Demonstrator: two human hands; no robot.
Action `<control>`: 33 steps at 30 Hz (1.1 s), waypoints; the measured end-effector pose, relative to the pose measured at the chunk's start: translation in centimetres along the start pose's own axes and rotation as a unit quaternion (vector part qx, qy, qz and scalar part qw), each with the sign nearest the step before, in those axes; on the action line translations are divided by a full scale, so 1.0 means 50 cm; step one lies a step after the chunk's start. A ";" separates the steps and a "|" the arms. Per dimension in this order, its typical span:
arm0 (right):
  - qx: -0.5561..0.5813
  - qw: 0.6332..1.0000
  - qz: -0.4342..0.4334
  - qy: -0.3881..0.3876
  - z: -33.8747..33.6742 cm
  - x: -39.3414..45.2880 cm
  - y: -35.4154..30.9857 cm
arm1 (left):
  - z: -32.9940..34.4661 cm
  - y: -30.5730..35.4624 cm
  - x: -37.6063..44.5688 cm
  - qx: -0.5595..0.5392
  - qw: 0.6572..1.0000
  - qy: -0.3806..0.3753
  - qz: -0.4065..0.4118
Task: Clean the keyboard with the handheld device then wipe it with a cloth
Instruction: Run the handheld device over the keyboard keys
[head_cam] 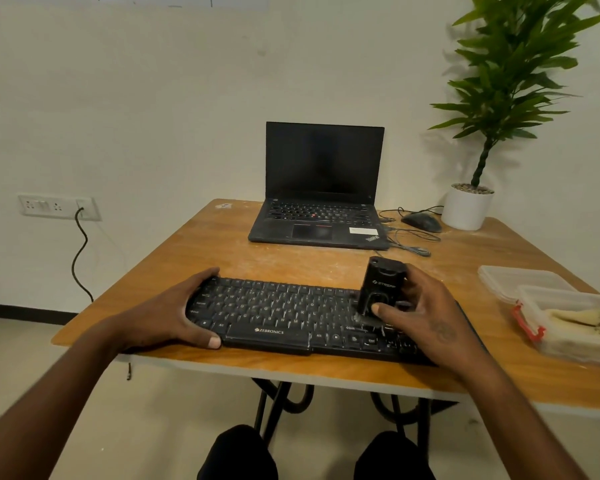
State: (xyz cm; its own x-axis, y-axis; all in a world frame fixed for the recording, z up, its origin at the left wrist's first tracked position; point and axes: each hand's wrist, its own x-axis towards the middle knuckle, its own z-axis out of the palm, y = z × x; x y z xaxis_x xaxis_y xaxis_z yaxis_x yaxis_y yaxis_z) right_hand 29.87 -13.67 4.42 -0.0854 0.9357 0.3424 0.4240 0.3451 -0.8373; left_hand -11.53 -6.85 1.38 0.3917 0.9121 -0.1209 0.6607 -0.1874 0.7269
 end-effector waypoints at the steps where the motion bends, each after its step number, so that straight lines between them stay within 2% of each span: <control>1: -0.003 1.000 0.004 0.006 0.000 -0.003 0.002 | 0.000 0.001 0.000 0.000 1.000 0.000 0.001; 10: 0.045 0.998 -0.029 -0.025 0.111 0.015 -0.047 | 0.002 0.008 -0.006 0.000 1.000 -0.004 0.000; 14: 0.054 0.998 -0.015 -0.024 0.080 0.004 -0.038 | 0.001 0.010 -0.006 0.001 1.000 -0.004 0.000; 21: 0.030 0.999 0.017 0.022 -0.008 -0.036 -0.006 | 0.000 0.003 -0.002 -0.001 1.000 0.002 0.002; 29: 0.028 0.999 -0.039 -0.022 0.096 -0.015 -0.055 | 0.001 0.005 -0.004 -0.004 1.000 -0.002 0.001; 33: 0.043 0.998 -0.027 -0.028 0.078 -0.023 -0.049 | 0.000 0.007 -0.003 -0.003 1.000 -0.003 0.001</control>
State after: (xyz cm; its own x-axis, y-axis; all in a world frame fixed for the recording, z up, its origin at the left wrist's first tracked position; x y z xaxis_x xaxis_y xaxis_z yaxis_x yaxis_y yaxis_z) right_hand 25.39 -15.31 4.43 -0.1575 0.9174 0.3655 0.3385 0.3979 -0.8527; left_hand -11.37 -7.03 1.65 0.3969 0.9094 -0.1242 0.6566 -0.1867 0.7308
